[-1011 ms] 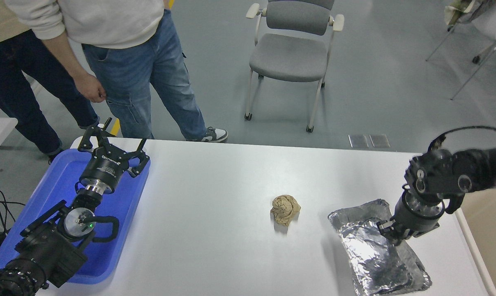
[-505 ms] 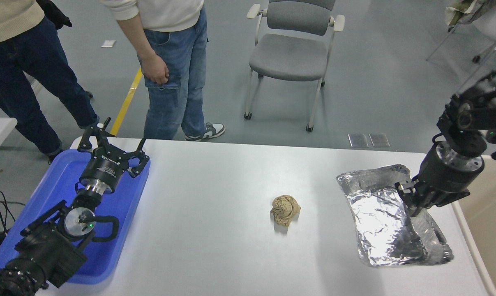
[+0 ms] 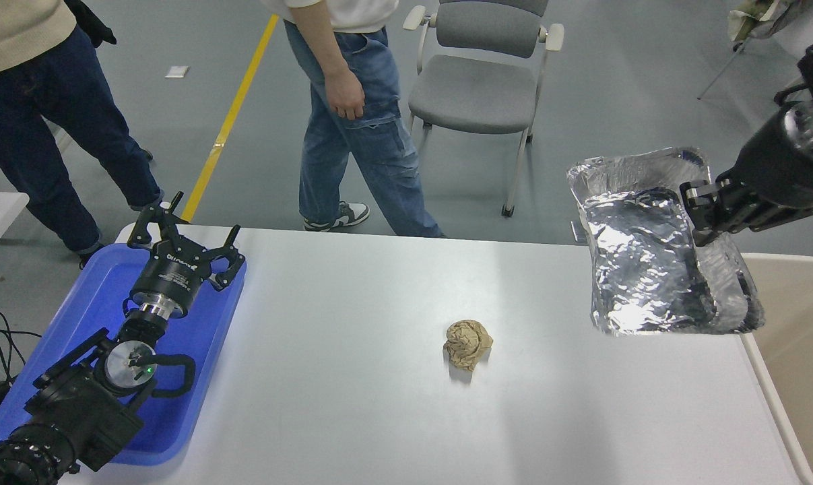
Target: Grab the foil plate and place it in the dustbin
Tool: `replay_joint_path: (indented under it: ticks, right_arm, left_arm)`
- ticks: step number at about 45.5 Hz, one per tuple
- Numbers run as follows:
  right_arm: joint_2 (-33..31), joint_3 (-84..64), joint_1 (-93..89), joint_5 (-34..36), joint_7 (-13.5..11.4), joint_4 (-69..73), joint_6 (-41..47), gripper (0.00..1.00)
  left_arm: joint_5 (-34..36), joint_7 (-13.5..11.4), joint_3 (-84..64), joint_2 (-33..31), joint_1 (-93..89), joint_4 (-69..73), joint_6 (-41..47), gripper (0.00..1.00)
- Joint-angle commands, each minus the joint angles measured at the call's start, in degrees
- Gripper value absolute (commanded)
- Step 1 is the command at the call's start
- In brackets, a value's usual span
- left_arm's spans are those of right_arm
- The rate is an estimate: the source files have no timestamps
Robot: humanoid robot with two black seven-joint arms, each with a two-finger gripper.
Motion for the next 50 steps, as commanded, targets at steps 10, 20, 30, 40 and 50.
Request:
replay_joint_path:
  ticks: [10, 20, 30, 40, 50]
  right_arm:
    - [-5.82, -11.59, 1.41, -0.32, -0.08, -0.62, 0.06, 0.0]
    - [-7.85, -22.41, -1.3, -1.11, -0.08, -4.31, 0.06, 0.0]
    - [-13.99, -23.12, -4.73, -4.01, -0.52, -8.26, 0.06, 0.0]
    - [-17.78, -17.15, -19.92, -4.19, -0.52, -20.3, 0.06, 0.0]
    - [-19.89, -5.99, -35.66, -4.19, -0.52, -35.06, 0.06, 0.0]
  left_arm:
    - [0.06, 0.0, 0.09, 0.0, 0.0, 0.0, 0.0, 1.0]
    - [0.06, 0.0, 0.09, 0.0, 0.0, 0.0, 0.0, 1.0]
    - [0.06, 0.0, 0.09, 0.0, 0.0, 0.0, 0.0, 1.0]
    - [0.06, 0.0, 0.09, 0.0, 0.0, 0.0, 0.0, 1.0]
    - [-0.02, 0.0, 0.09, 0.0, 0.0, 0.0, 0.0, 1.0]
